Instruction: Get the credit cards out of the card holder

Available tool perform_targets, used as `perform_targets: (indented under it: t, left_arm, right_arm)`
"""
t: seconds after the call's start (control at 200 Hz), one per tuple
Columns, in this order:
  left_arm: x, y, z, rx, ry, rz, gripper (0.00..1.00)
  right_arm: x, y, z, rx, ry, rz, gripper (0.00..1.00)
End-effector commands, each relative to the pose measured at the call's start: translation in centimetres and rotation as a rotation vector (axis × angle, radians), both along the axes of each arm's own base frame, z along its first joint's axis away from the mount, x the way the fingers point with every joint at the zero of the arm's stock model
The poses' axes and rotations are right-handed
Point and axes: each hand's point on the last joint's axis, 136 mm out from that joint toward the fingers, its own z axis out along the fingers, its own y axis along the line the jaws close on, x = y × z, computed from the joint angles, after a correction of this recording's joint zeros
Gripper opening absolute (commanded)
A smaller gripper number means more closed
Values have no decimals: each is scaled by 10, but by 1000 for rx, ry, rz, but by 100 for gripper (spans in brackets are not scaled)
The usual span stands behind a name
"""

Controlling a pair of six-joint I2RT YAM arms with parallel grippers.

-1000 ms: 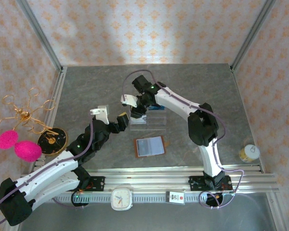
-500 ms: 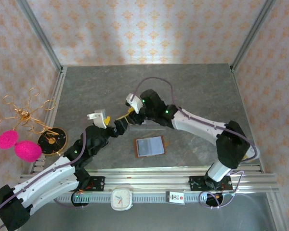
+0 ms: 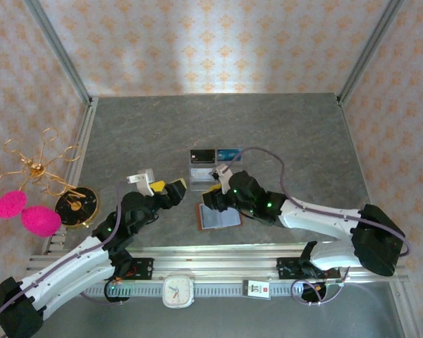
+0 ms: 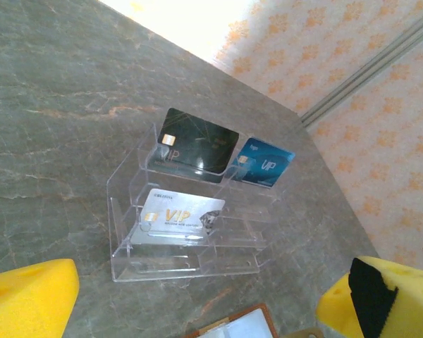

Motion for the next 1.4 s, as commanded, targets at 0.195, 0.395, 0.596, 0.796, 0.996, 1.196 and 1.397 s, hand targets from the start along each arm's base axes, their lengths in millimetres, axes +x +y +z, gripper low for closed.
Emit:
perform_targets:
  t: [0.195, 0.395, 0.596, 0.796, 0.996, 1.196, 1.397]
  left_arm:
    - [-10, 6, -12, -42, 25, 1, 95]
    - [-12, 1, -28, -51, 68, -24, 94]
    - [-13, -3, -33, -40, 81, -44, 93]
    - [-13, -6, -39, -32, 100, -56, 89]
    - [-15, -20, -56, 22, 174, -128, 79]
    - [-19, -43, -82, 67, 274, -230, 50]
    - [-24, -72, -91, 114, 297, -317, 23]
  right_arm:
    - [-8, -12, -47, -205, 93, -98, 40]
    - [-16, 4, -81, -367, 89, -63, 39]
    - [-18, 2, -106, -462, 108, -69, 39]
    - [-20, -7, -129, -559, 112, -96, 37]
    - [-19, -3, -128, -533, 128, -119, 3]
    - [-16, 11, -102, -335, 143, -158, 0]
    - [-17, 10, -84, -213, 156, -191, 0]
